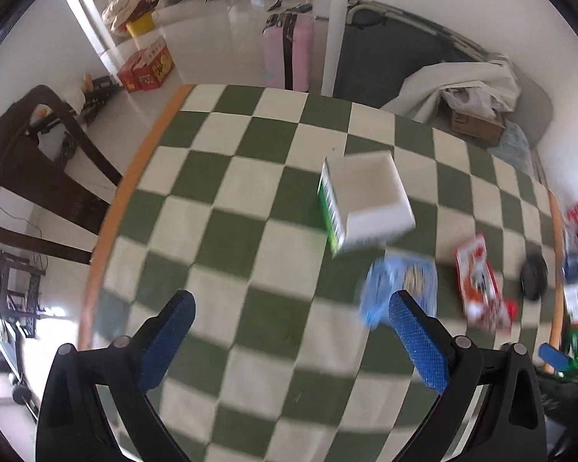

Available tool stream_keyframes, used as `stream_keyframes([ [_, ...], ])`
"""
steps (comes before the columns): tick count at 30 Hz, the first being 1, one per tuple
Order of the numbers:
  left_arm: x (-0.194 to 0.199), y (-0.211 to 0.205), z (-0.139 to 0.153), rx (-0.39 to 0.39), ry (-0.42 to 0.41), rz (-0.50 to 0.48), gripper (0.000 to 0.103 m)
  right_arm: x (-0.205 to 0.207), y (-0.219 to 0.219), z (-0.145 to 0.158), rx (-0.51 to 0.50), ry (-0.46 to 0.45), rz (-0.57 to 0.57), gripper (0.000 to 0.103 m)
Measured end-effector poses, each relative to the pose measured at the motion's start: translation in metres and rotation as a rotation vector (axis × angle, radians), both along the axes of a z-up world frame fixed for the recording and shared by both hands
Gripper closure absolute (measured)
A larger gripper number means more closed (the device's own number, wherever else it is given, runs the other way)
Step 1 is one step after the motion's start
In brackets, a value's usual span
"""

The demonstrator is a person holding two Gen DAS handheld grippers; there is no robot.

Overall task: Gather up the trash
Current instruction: 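Move both tools back over the table, then grasp the green-and-white medicine box with the left tool while the right tool grasps the red snack pouch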

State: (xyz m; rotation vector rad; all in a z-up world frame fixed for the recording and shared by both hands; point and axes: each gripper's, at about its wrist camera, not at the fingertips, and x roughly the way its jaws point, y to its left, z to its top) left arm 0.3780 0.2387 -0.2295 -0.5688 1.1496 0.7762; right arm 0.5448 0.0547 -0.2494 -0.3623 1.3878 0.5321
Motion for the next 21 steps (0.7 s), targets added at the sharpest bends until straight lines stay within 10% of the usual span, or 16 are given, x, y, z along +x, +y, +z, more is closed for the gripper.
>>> stream_keyframes([
  [9, 0.077, 0.049, -0.066, -0.109, 0.065, 0.047, 0.003, 0.081, 0.085, -0.122, -0.229, 0.109, 0.208, 0.0],
  [16, 0.091, 0.059, -0.086, -0.167, 0.063, 0.009, 0.098, 0.092, 0.088, -0.128, -0.184, 0.068, 0.181, 0.012],
  [21, 0.083, 0.043, -0.071, -0.083, 0.082, -0.047, 0.102, 0.086, 0.082, -0.105, -0.122, 0.026, 0.154, 0.057],
])
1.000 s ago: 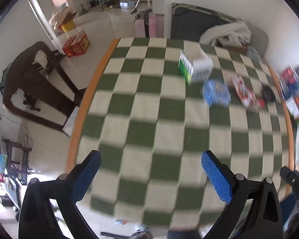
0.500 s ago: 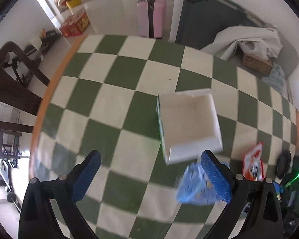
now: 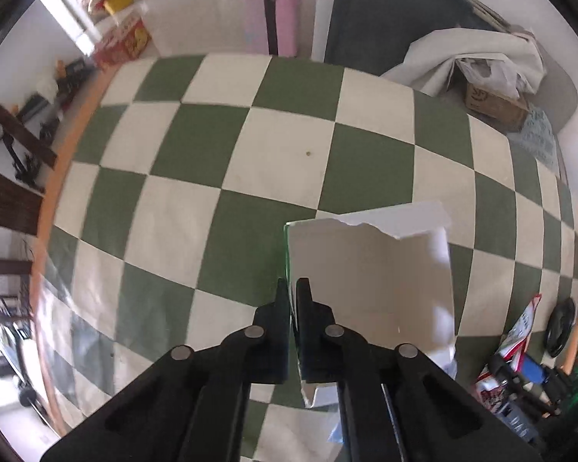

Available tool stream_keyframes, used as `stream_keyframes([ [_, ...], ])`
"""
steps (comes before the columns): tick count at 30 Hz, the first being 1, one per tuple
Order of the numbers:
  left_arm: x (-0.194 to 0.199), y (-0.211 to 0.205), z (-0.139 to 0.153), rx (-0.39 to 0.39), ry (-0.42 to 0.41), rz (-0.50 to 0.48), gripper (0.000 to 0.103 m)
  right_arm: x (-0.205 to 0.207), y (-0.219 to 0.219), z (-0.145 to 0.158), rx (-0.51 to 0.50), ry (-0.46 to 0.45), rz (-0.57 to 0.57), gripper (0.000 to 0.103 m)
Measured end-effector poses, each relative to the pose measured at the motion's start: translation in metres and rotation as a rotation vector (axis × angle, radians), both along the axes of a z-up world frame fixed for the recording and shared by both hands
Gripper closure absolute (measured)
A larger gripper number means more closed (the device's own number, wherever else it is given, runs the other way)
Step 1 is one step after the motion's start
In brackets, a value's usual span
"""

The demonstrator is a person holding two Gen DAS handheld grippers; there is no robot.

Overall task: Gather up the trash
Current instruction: 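Grasp the green-and-white medicine box with the left tool while the right tool grasps the red snack pouch, then carry the medicine box and red snack pouch to the bin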

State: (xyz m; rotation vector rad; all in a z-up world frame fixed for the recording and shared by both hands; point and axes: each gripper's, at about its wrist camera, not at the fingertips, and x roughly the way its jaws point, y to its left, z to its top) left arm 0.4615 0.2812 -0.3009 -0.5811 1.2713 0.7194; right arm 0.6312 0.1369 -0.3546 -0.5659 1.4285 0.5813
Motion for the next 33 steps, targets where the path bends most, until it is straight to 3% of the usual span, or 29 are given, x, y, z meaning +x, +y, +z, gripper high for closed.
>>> stream_keyframes([
  [8, -0.035, -0.022, 0.043, 0.109, -0.028, -0.042, 0.103, 0.006, -0.029, 0.024, 0.118, 0.039, -0.101, 0.061],
  [17, -0.067, -0.043, 0.069, 0.147, -0.08, -0.062, 0.103, -0.018, -0.083, 0.08, 0.251, 0.022, -0.162, 0.062],
  [26, -0.158, -0.092, 0.089, 0.156, -0.12, -0.12, 0.103, -0.125, -0.103, 0.123, 0.326, -0.018, -0.154, 0.062],
  [33, -0.264, -0.137, 0.102, 0.158, -0.183, -0.183, 0.103, -0.24, -0.141, 0.145, 0.366, -0.061, -0.153, 0.062],
])
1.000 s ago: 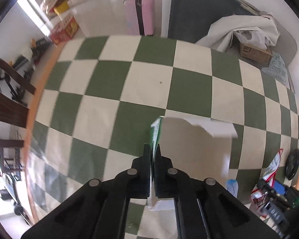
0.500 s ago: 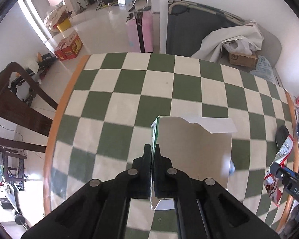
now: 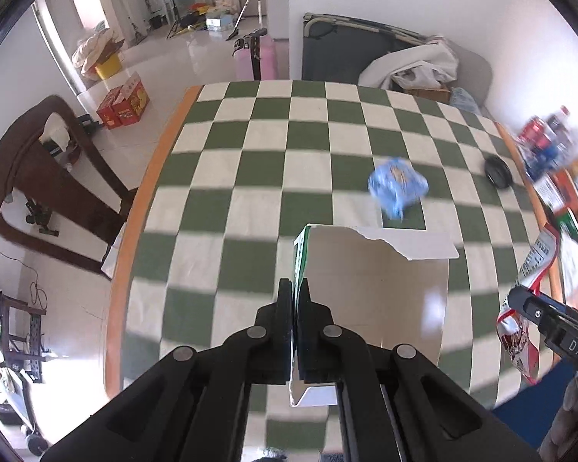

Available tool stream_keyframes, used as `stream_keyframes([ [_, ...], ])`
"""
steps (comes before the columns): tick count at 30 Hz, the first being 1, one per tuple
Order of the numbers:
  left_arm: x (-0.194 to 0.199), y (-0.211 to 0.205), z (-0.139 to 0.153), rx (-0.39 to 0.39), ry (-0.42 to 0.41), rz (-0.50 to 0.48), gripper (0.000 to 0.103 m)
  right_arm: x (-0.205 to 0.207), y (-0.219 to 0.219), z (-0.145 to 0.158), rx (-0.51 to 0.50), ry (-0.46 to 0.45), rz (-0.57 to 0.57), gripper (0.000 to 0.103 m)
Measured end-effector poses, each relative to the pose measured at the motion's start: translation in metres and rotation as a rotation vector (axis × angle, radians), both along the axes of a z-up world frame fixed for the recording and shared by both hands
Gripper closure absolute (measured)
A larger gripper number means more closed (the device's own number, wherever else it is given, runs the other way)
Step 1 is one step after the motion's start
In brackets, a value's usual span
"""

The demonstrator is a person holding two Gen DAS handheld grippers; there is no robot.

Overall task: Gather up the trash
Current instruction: 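Carry the medicine box and red snack pouch to the bin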

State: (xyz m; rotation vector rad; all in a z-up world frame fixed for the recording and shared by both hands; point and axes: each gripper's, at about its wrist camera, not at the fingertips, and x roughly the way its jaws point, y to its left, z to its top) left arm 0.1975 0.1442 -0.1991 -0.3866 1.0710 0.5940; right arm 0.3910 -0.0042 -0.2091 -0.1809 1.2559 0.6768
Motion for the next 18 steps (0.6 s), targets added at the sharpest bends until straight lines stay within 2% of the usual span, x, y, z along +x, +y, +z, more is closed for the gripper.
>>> stream_keyframes([
  [6, -0.095, -0.032, 0.0, -0.028, -0.023, -0.042, 0.103, -0.119, -0.046, 0.014, 0.013, -0.029, -0.056, 0.062],
  [10, -0.15, -0.05, -0.012, -0.087, 0.005, -0.061, 0.103, -0.195, -0.076, 0.01, 0.012, 0.015, -0.085, 0.062],
  [14, -0.195, -0.062, -0.042, -0.169, 0.06, -0.09, 0.103, -0.263, -0.103, -0.006, -0.011, 0.081, -0.095, 0.062],
  [18, -0.229, -0.067, -0.089, -0.253, 0.125, -0.059, 0.103, -0.313, -0.123, -0.04, -0.057, 0.157, -0.085, 0.062],
])
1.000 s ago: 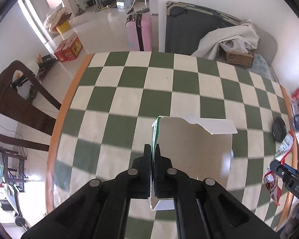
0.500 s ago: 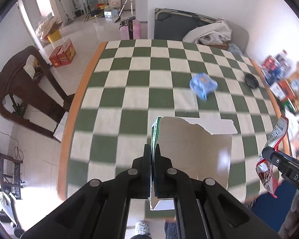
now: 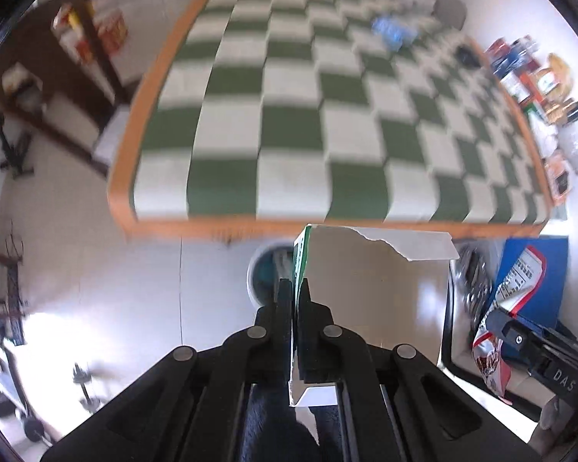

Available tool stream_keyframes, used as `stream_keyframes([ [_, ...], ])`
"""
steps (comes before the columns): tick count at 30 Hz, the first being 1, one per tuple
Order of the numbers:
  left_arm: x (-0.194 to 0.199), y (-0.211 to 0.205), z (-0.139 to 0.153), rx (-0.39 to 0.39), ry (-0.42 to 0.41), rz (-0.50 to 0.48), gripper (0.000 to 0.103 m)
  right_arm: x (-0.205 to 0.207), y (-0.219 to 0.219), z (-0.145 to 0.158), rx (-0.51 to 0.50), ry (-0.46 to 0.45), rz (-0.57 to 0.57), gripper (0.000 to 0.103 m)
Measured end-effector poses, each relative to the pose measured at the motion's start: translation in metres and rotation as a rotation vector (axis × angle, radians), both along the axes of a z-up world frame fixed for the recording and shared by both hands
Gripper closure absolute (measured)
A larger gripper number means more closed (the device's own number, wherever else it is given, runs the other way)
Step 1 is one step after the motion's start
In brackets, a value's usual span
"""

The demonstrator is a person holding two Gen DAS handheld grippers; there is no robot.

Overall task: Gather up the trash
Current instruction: 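Carry the medicine box and red snack pouch to the bin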

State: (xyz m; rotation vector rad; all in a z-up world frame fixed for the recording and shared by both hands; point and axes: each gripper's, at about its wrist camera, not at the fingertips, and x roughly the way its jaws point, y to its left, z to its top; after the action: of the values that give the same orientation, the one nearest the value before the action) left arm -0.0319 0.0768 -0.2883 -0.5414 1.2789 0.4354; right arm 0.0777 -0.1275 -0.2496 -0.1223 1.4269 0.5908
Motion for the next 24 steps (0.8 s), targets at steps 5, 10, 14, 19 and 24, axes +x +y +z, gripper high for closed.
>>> stream_keyframes([
  [5, -0.022, -0.002, -0.064, -0.071, 0.081, 0.051, 0.103, -0.031, -0.012, -0.062, -0.065, 0.097, 0.018, 0.062],
  [10, -0.02, 0.001, -0.144, -0.105, 0.155, 0.073, 0.103, -0.037, -0.015, -0.148, -0.118, 0.167, 0.022, 0.062],
  [14, -0.021, 0.005, -0.221, -0.145, 0.203, 0.103, 0.103, -0.029, -0.012, -0.226, -0.139, 0.2, 0.005, 0.062],
  [19, -0.008, 0.008, -0.302, -0.165, 0.235, 0.093, 0.103, -0.012, -0.003, -0.333, -0.156, 0.249, -0.016, 0.062],
  [24, 0.017, 0.014, -0.381, -0.171, 0.27, 0.051, 0.1, 0.007, 0.012, -0.427, -0.151, 0.265, -0.014, 0.062],
])
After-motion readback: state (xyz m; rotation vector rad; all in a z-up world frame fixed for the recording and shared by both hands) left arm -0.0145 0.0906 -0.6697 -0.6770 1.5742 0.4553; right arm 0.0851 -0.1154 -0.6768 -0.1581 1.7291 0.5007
